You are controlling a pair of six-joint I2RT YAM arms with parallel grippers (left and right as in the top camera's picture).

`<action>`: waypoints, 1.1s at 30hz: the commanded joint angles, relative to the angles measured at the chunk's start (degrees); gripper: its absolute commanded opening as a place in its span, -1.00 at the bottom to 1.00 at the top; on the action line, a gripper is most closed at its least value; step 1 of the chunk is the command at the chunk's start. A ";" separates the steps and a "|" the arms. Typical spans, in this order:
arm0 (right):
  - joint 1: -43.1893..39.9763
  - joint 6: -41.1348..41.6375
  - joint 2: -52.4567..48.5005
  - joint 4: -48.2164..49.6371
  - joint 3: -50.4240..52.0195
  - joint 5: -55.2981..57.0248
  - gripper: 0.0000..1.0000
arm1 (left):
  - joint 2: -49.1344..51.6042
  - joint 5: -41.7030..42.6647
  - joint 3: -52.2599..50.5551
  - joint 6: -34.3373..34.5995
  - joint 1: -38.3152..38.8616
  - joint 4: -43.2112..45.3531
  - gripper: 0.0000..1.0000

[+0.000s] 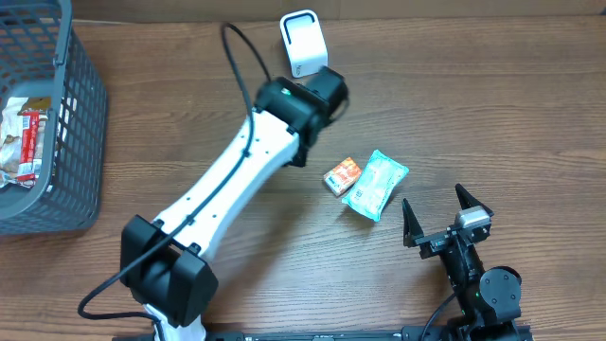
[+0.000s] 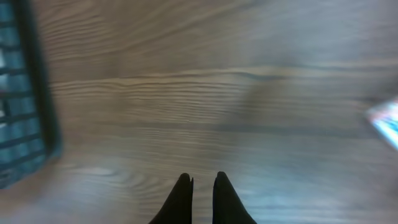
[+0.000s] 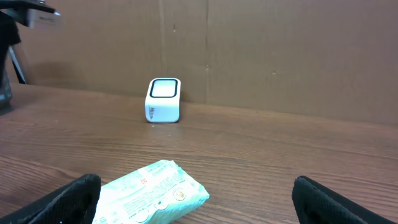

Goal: Scan the item barcode
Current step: 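Reach the left gripper back into the basket and grasp the PanTree bag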

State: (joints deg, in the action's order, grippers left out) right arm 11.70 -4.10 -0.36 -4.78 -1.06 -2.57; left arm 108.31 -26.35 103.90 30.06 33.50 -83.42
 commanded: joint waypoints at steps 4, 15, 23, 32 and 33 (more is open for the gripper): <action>-0.20 -0.17 0.17 0.13 0.61 0.37 1.00 | -4.70 -15.37 11.13 1.25 -10.88 -2.12 -0.75; -0.20 -0.17 0.17 0.13 0.61 0.37 1.00 | -6.34 -14.75 25.68 -6.29 -38.71 8.52 0.55; -0.20 -0.17 0.17 0.13 0.61 0.37 1.00 | -1.81 2.43 25.64 -18.75 -57.37 11.39 1.00; -0.20 -0.17 0.17 0.13 0.61 0.37 1.00 | 5.95 22.16 25.64 -30.60 -70.03 13.66 1.00; -0.20 -0.17 0.17 0.13 0.61 0.37 1.00 | 6.99 22.18 25.64 -31.19 -70.69 13.66 0.99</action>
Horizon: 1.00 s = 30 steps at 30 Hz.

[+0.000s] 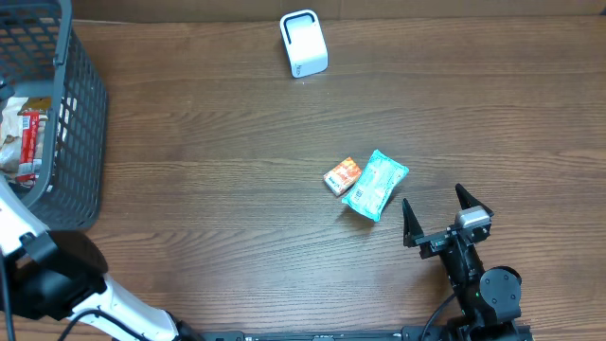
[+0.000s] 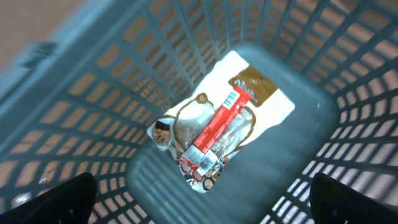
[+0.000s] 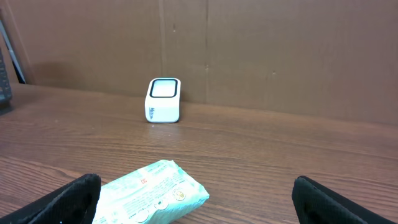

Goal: Scan the item barcode
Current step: 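Reach the left gripper back into the basket and grasp the PanTree bag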

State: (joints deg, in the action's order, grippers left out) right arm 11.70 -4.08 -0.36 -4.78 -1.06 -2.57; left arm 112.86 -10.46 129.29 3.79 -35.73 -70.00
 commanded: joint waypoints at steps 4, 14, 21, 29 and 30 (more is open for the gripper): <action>-0.20 -0.20 0.17 0.13 0.61 0.37 1.00 | 6.60 6.23 0.24 -5.60 -2.62 0.35 0.99; -0.20 -0.20 0.17 0.11 0.61 0.37 1.00 | 18.12 6.25 0.24 -10.91 -2.56 1.73 0.99; -0.20 -0.20 0.17 0.13 0.61 0.37 1.00 | 24.81 6.21 0.24 -14.36 -2.56 2.84 0.99; -0.20 -0.20 0.17 0.13 0.61 0.37 1.00 | 29.88 4.39 0.17 -15.63 -2.54 4.35 0.99; -0.20 -0.20 0.17 0.13 0.61 0.37 1.00 | 30.29 4.31 0.17 -15.61 -2.58 4.46 0.99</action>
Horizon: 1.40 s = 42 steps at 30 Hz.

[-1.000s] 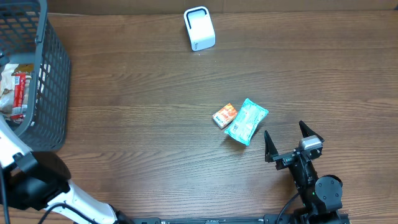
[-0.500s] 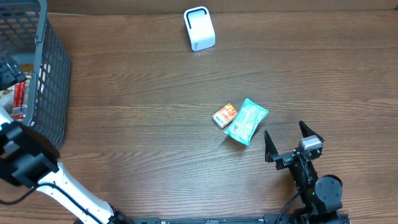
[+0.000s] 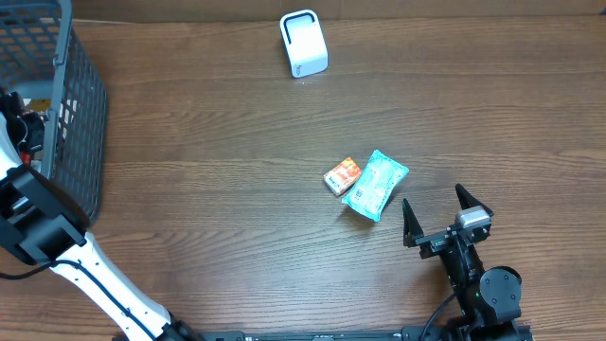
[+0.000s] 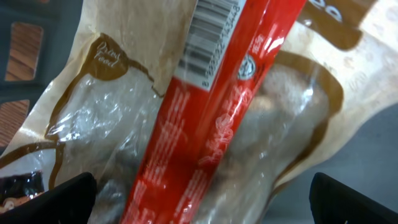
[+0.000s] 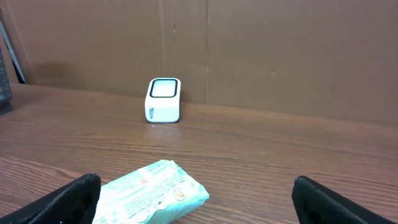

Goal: Scan the item barcode
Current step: 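Reach the left gripper back into the basket and grasp the PanTree bag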

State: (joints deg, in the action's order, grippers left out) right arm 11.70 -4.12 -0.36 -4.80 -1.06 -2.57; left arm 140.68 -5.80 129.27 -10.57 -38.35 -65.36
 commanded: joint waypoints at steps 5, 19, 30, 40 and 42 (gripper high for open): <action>-0.20 -0.15 0.17 0.15 0.61 0.37 1.00 | 4.46 -0.09 0.20 -1.20 0.02 -0.42 0.90; -0.20 -0.15 0.17 0.15 0.61 0.37 1.00 | 3.91 2.89 0.26 -0.96 0.13 -2.54 -0.65; -0.20 -0.15 0.17 0.15 0.61 0.37 1.00 | -9.57 4.39 4.11 7.69 0.13 -1.77 -0.83; -0.20 -0.15 0.17 0.15 0.61 0.37 1.00 | -30.84 4.42 4.11 20.09 0.50 0.63 -0.92; -0.20 -0.15 0.17 0.15 0.61 0.37 1.00 | -34.42 5.46 4.11 24.04 1.09 -0.28 -0.92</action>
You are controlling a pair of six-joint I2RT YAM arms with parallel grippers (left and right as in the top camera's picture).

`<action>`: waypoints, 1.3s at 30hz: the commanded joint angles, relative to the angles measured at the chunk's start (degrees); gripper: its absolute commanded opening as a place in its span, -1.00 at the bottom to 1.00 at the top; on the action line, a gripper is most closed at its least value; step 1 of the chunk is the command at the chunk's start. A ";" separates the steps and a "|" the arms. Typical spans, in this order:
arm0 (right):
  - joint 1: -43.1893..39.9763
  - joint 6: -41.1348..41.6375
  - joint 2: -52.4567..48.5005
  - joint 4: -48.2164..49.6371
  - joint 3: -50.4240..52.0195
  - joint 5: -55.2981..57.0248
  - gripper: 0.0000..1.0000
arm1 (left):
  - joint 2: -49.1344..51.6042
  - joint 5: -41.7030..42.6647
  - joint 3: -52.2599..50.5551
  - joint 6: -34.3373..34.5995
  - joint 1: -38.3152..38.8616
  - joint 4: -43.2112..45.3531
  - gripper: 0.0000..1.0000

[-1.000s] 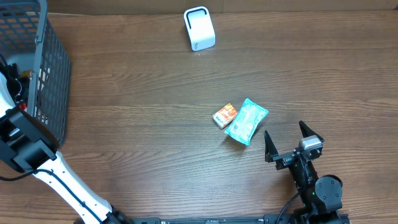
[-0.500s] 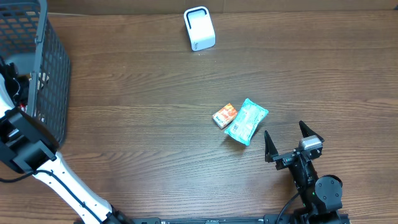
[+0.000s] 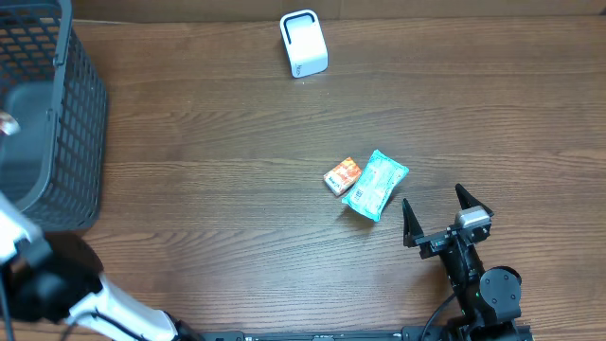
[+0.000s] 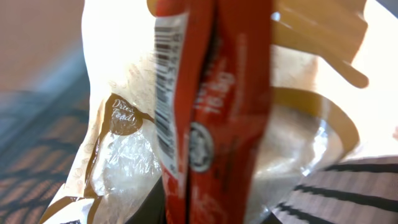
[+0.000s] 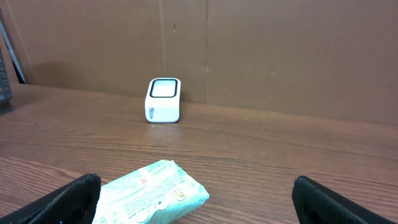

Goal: Scan the item barcode
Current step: 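Reach the left gripper back into the basket and grasp the PanTree bag, then carry the PanTree bag with red stick out and drop it on the table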

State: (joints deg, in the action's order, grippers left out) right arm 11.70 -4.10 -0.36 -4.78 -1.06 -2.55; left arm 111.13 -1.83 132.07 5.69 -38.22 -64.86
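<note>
A clear-and-tan snack bag (image 4: 118, 155) with a red band (image 4: 217, 124) and a barcode (image 4: 165, 118) fills the left wrist view. My left gripper (image 4: 208, 214) is shut on it, with only dark bits of the fingers showing beside the band. In the overhead view a scrap of the bag (image 3: 6, 123) shows at the left edge, over the grey basket (image 3: 80, 114). The white scanner (image 3: 303, 43) stands at the far middle of the table. My right gripper (image 5: 199, 199) rests open at the near right, nothing between its fingers.
A teal wipes pack (image 3: 376, 185) and a small orange box (image 3: 343, 175) lie side by side just ahead of the right gripper (image 3: 443, 220). The left arm (image 3: 47, 284) rises along the left edge. A brown cardboard wall (image 5: 280, 50) backs the table.
My left gripper was open, low in the basket over the snack bag. Now it is shut on the bag, which is off the basket floor. The right arm has not moved.
My left gripper was shut and empty, out near the scanner. Then it stood open above the basket with the bag lying inside. Then it was down close over the bag. Now it holds the bag, and the basket floor shows bare.
</note>
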 commanded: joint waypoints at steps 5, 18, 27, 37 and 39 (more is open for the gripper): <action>-0.20 -0.17 0.17 0.13 0.61 0.35 1.00 | -12.04 7.04 1.31 11.08 4.26 -5.97 -0.88; -0.20 -0.17 0.17 0.13 0.61 0.35 1.00 | -14.88 -1.70 -6.10 11.13 27.67 -28.33 -0.91; -0.20 -0.17 0.17 0.13 0.61 0.35 1.00 | -14.88 -3.23 -31.65 17.05 40.19 -18.18 -0.92; -0.20 -0.17 0.17 0.13 0.61 0.35 1.00 | -14.88 -3.08 -60.43 21.86 51.19 6.05 -0.92; -0.20 -0.17 0.17 0.13 0.61 0.35 1.00 | -14.88 -3.08 -64.54 22.32 52.54 10.80 -0.91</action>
State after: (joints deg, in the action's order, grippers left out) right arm 11.70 -4.12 -0.36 -4.78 -1.06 -2.57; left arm 96.68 -4.14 71.90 25.34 12.67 -57.23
